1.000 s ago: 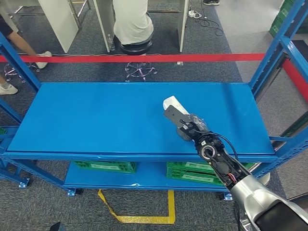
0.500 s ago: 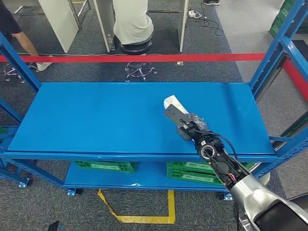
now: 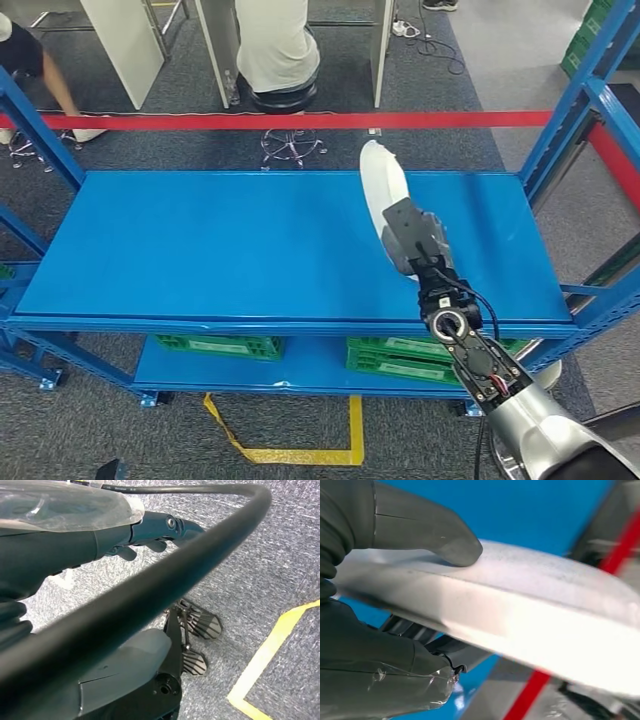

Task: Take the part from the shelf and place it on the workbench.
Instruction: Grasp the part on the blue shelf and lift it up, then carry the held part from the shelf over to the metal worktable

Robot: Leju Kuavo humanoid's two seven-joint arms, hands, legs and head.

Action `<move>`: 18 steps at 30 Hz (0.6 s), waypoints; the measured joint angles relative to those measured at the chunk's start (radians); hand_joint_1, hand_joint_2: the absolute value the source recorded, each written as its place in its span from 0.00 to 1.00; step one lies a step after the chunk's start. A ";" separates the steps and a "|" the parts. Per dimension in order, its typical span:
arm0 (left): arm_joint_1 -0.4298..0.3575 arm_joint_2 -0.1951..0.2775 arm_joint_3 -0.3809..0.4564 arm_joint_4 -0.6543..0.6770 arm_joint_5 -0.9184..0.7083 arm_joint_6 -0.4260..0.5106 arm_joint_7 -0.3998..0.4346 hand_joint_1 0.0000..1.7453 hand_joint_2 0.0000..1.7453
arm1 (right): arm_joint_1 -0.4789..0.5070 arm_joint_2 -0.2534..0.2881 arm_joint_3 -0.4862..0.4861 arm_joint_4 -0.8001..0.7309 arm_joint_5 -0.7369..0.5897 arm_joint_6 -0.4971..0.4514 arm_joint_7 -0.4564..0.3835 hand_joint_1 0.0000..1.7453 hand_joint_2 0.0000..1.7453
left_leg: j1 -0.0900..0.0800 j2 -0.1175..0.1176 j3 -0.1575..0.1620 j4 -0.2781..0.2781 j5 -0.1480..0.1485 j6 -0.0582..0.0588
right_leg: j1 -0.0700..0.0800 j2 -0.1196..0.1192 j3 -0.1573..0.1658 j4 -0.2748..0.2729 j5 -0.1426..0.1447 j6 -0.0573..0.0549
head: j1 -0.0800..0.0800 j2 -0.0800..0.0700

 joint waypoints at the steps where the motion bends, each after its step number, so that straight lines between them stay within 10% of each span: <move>1: 0.001 0.000 0.000 0.000 -0.002 0.000 -0.002 0.00 1.00 | 0.010 -0.005 -0.009 -0.024 -0.021 -0.004 -0.032 0.98 1.00 | 0.000 0.000 0.000 0.000 0.000 0.000 | 0.000 0.000 0.000 0.000 0.000 0.000 | 0.000 0.000; 12: 0.002 0.001 0.000 0.000 -0.008 0.001 -0.015 0.00 1.00 | 0.062 -0.039 -0.053 -0.216 -0.172 0.011 -0.229 0.98 1.00 | 0.000 0.000 0.000 0.000 0.000 0.000 | 0.000 0.001 0.000 0.000 0.000 0.000 | 0.000 0.000; 18: 0.001 0.002 0.000 0.000 -0.007 0.002 -0.021 0.00 1.00 | 0.065 -0.041 -0.048 -0.250 -0.362 0.208 -0.361 0.98 1.00 | -0.001 0.000 -0.002 0.003 -0.002 0.004 | -0.002 0.000 0.000 -0.002 0.001 0.003 | -0.001 0.000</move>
